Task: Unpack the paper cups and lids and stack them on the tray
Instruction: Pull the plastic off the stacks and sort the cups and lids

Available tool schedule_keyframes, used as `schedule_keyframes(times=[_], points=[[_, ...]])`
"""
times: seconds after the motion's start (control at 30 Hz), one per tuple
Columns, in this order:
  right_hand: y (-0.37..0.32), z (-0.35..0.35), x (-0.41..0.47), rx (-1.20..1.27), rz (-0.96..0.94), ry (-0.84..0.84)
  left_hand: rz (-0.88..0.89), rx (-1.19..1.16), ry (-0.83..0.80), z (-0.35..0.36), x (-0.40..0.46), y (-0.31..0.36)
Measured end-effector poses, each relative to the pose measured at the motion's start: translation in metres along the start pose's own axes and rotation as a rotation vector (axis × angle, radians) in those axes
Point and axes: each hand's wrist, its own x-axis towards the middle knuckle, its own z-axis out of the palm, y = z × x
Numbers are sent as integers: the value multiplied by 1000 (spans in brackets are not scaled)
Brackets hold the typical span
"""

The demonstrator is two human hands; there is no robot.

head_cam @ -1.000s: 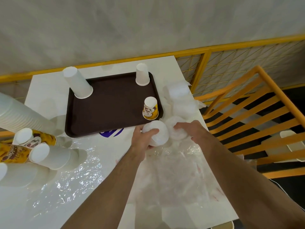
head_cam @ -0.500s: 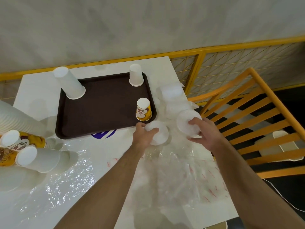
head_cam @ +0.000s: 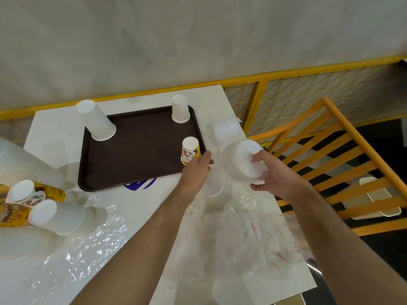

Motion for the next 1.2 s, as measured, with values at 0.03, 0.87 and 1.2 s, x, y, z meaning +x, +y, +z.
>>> schedule_keyframes(times=[0.03,0.87,1.2], points=[[-5,2,-4,30,-17,-44,-116,-106,-131,-3,-8,14],[-29,44,-36,448,-189,-41,102,-673,-199,-42,-53,51],[-34,28,-47,270,-122,-150,72,-231,-459,-59,-56,44]])
